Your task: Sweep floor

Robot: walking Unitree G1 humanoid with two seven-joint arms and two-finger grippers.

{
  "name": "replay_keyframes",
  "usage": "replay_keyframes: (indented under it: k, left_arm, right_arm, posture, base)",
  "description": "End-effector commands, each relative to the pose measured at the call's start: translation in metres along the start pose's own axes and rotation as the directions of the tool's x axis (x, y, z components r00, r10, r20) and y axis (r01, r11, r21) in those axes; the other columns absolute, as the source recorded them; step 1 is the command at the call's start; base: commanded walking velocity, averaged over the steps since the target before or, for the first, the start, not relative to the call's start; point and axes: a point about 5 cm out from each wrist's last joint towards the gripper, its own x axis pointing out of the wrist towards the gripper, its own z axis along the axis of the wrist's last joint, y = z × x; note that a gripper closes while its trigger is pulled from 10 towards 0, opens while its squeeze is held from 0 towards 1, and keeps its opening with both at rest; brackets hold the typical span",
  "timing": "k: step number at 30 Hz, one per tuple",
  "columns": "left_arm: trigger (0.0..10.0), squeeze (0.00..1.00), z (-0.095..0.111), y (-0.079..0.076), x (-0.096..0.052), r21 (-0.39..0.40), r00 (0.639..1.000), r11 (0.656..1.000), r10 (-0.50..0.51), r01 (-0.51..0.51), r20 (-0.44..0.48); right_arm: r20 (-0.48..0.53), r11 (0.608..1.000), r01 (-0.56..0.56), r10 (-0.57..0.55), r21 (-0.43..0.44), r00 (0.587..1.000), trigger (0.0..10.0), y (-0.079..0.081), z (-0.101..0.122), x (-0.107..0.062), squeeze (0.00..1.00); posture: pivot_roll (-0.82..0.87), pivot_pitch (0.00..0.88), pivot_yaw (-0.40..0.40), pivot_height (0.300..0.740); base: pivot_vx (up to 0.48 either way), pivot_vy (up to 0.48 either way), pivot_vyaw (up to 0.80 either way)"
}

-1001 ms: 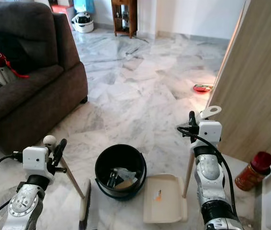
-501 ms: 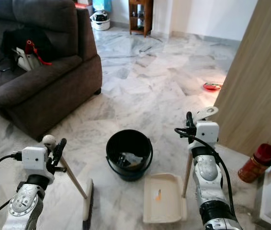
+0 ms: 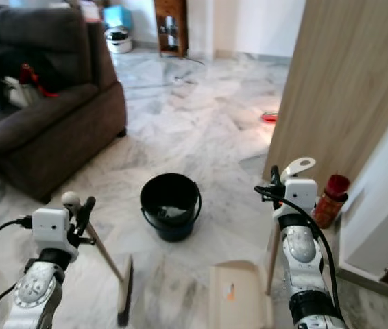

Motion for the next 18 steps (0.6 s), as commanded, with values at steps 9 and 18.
replay_keyframes:
  k: [9,18]
  left_arm:
    - [10.0,0.0,0.0139,0.0014,0.0085,0.011,0.998,1.0,0.0,-0.001,0.067]
    - [10.0,0.0,0.0133,0.0014,0.0103,-0.007,0.998,1.0,0.011,-0.011,0.065]
  right_arm:
    - [0.027,1.0,0.02,-0.021,0.008,0.999,10.0,-0.0041,0.0074,0.0059,0.0]
    - [0.028,1.0,0.026,-0.026,0.006,0.999,10.0,-0.0054,0.0081,0.0071,0.0]
  posture:
    - [0.07,0.03,0.056,0.74]
    - [0.07,0.01,0.053,0.74]
  base:
    - [0.0,0.0,-0.8]
    - [0.0,0.125,-0.8]
